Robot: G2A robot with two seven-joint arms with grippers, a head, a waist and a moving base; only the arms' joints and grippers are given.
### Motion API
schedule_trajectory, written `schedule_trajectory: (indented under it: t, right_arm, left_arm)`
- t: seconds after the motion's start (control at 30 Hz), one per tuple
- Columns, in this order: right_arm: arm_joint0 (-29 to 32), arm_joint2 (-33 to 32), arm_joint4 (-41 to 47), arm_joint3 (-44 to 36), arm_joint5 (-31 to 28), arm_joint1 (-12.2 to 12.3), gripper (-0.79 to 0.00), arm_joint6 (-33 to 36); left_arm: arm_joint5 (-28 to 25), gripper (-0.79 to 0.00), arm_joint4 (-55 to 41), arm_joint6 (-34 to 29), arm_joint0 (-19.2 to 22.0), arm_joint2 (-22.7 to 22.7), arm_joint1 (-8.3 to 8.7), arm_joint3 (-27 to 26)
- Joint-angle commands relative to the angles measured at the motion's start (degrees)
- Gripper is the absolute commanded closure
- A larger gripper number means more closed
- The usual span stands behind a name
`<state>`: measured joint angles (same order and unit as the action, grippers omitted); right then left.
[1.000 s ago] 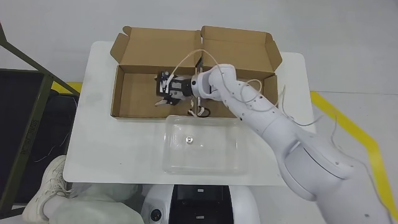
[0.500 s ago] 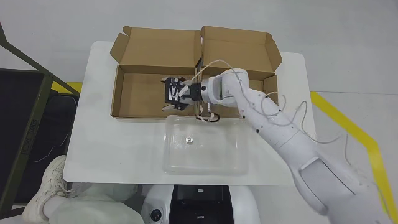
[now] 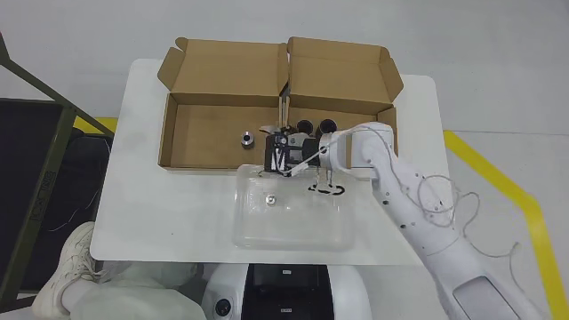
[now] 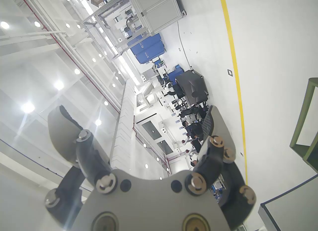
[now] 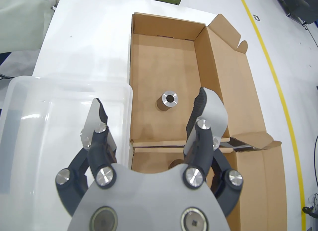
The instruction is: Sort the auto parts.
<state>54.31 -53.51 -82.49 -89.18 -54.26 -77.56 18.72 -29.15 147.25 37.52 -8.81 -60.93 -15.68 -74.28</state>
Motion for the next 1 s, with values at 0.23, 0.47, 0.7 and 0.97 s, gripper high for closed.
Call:
schedule_trajectory:
  t: [0.23,0.47,0.7,0.97]
  right_arm:
    - [8.14,-5.48,-2.9,-8.26,-0.34,2.48,-0.69,1.29]
    - [15.27,-7.54,-8.33,-13.97,2.94,3.94,-0.693,-1.41]
    - [19.77,-7.96,-11.69,-14.63,7.68,4.7,-0.754,-6.55]
    - [21.66,-7.67,-10.45,-12.58,10.95,5.0,-0.785,-10.47]
  left_arm:
    - [0.0,-0.785,0.0,0.0,0.0,0.0,0.0,0.0]
    - [0.0,-0.785,0.0,0.0,0.0,0.0,0.0,0.0]
    - [0.0,-0.785,0.0,0.0,0.0,0.0,0.0,0.0]
    - [0.0,-0.785,0.0,0.0,0.0,0.0,0.0,0.0]
